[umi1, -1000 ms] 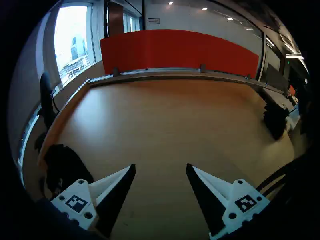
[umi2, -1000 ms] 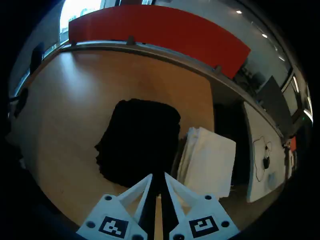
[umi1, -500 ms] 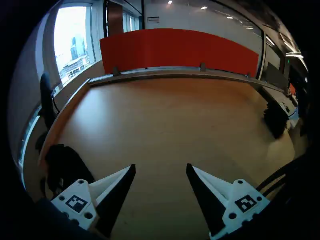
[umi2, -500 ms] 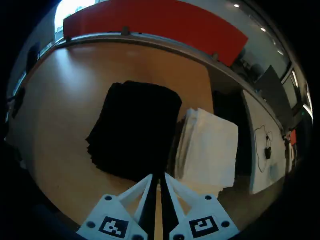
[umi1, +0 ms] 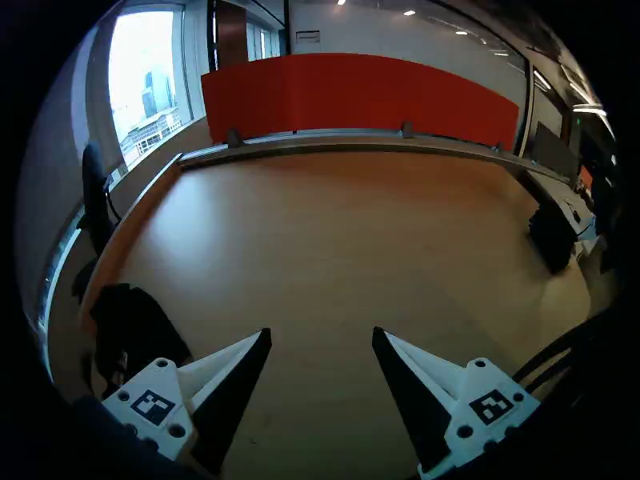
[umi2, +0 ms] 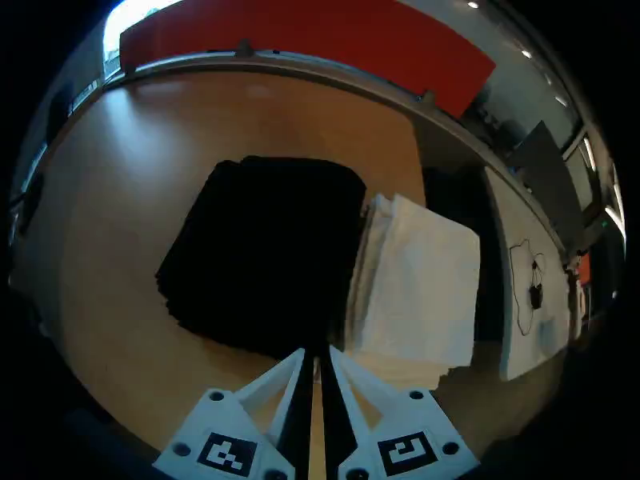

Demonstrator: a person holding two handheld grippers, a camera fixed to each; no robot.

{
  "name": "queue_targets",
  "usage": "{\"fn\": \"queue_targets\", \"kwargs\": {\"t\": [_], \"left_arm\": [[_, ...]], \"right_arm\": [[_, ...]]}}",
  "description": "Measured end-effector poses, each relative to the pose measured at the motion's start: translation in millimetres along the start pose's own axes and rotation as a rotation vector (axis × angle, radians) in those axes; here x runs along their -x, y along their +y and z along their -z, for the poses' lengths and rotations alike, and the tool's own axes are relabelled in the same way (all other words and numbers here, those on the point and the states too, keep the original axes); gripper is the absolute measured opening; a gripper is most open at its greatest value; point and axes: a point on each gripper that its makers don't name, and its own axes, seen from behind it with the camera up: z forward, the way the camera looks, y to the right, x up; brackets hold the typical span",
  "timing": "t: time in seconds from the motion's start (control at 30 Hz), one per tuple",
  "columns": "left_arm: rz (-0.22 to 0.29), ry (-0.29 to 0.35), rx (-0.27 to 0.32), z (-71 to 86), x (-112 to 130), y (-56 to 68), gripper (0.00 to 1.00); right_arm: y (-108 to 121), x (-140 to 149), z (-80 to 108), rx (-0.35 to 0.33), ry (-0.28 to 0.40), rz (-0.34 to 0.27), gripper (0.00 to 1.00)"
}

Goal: Fold towel

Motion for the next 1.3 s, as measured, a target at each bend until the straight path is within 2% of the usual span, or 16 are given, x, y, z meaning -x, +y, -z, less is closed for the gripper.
{"fn": "queue_targets", "kwargs": {"t": [0.9, 1.07, 1.17, 1.23, 1.3], "left_arm": [[-0.003, 0.001, -0.001, 1.2, 0.6, -1.4, 0.94], [0.002, 0.005, -0.003, 2.6, 0.1, -3.7, 0.94], [0.004, 0.009, -0.004, 3.1, -0.9, -4.6, 0.94], [0.005, 0.01, -0.003, 3.0, -1.0, -5.1, 0.94], [0.006, 0.011, -0.001, 2.7, -1.0, -5.4, 0.94]], "right_arm": [[2.1, -0.5, -3.2, 0.04, 0.01, -0.019, 0.07], [1.7, -0.2, -0.9, 0.047, 0.016, -0.024, 0.11], [1.4, 0.3, 2.1, 0.057, 0.026, -0.032, 0.19], [1.7, 0.4, 4.5, 0.067, 0.034, -0.038, 0.34], [1.9, 0.5, 7.0, 0.077, 0.043, -0.045, 0.54]]}}
